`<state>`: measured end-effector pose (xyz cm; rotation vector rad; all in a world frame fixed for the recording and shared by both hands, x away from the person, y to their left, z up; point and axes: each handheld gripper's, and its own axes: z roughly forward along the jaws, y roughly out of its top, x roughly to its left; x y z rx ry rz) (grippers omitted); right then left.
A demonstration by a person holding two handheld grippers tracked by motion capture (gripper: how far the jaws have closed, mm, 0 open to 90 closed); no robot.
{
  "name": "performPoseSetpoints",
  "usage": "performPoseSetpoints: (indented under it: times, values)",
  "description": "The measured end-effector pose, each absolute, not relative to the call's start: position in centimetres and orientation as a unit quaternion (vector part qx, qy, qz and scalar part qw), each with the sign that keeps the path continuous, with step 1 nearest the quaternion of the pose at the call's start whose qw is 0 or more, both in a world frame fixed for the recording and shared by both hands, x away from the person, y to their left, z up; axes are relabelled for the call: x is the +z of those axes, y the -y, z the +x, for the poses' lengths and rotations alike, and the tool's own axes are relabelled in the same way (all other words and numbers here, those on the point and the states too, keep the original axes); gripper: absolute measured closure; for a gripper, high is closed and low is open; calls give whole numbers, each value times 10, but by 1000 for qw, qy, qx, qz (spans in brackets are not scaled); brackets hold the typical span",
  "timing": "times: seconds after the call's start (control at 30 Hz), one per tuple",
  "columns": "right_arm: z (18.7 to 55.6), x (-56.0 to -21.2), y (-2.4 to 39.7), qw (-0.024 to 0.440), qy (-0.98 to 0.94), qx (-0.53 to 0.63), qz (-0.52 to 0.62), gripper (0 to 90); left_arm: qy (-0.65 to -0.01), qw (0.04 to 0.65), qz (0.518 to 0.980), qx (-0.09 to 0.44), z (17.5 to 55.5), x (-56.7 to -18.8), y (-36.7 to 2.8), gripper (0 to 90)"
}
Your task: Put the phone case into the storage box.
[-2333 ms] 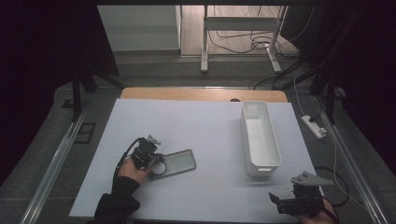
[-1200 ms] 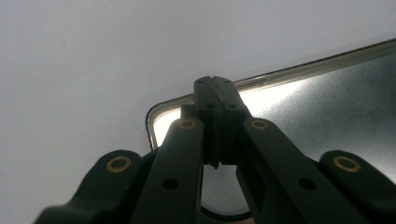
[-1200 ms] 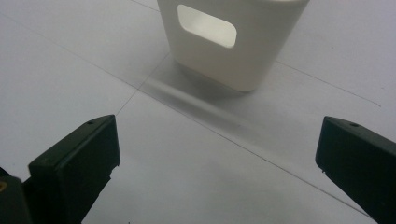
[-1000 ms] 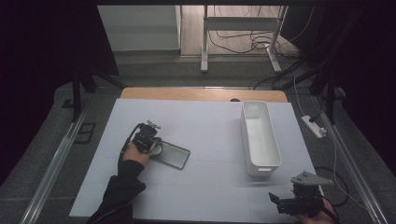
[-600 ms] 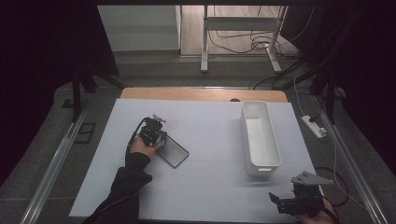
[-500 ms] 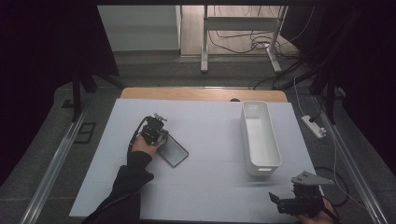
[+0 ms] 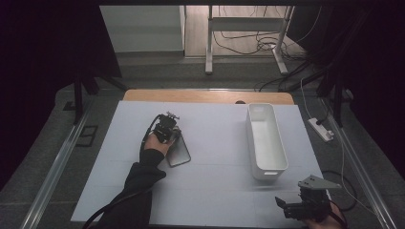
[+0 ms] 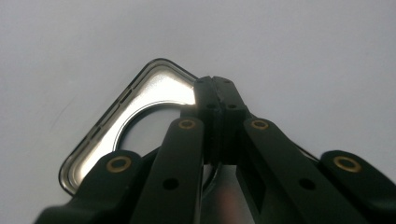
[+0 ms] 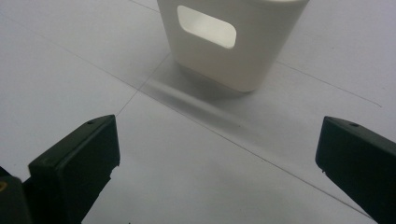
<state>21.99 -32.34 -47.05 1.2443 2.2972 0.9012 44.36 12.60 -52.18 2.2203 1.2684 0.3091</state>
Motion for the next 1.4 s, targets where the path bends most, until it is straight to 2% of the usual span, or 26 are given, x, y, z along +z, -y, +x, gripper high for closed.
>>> performPoseSetpoints:
  times: [0.5,1.0,1.2,1.4]
  values:
    - [219,-470,324,189,-816,324,440,2,-418,293,856,82,441,-520,-73,892]
    - [219,-470,323,189,-818,321,439,3,-382,293,874,67,422,-519,-62,892]
    - [220,-470,324,188,-816,322,441,3,-379,322,865,68,419,-496,-69,877]
    - [219,-470,323,189,-817,321,439,3,-368,318,871,69,412,-484,-69,838]
